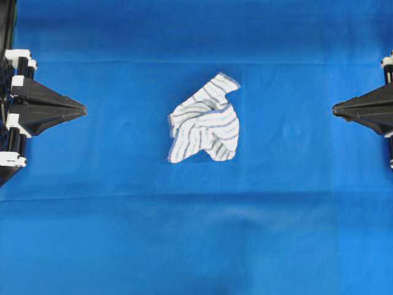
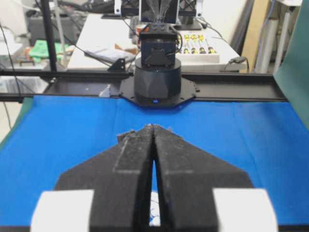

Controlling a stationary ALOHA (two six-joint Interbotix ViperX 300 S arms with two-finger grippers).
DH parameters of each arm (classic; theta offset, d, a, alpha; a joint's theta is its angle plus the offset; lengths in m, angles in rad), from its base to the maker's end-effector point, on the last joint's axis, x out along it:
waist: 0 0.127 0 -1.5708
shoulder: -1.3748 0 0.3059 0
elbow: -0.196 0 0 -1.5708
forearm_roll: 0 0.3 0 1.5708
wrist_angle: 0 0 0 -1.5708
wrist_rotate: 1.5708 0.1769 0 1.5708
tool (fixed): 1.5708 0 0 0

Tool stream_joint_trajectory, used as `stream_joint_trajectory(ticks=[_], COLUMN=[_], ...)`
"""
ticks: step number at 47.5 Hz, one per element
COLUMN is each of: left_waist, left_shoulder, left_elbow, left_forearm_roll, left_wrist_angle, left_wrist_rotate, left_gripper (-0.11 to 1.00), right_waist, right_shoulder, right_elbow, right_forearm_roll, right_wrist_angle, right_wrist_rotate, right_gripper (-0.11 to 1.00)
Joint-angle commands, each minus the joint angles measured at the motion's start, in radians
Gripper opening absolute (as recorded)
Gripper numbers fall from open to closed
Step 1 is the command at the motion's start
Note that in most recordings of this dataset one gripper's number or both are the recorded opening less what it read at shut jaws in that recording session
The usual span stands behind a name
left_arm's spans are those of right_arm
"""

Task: Lift the towel with both arms.
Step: 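Move both grippers inward and pinch opposite sides of the striped towel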

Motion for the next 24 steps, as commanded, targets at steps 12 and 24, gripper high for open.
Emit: stream_joint_trajectory(ticks=[12, 24], left_waist=[-0.006, -0.006], left_shoulder=[0.141, 0.351], left_elbow=[-0.063, -0.107], left_forearm_roll=[-0.018, -0.018], left_wrist_angle=[0.009, -0.008], left_wrist_rotate=[-0.005, -0.006], left_gripper=[0.0, 0.0], right_waist=[-0.005, -0.005], right_shoulder=[0.109, 0.324], right_elbow=[-0.097, -0.155], right_forearm_roll=[0.0, 0.005], right_wrist_angle=[0.127, 0.144], right_wrist_rotate=[0.005, 0.008], right_gripper=[0.0, 0.0])
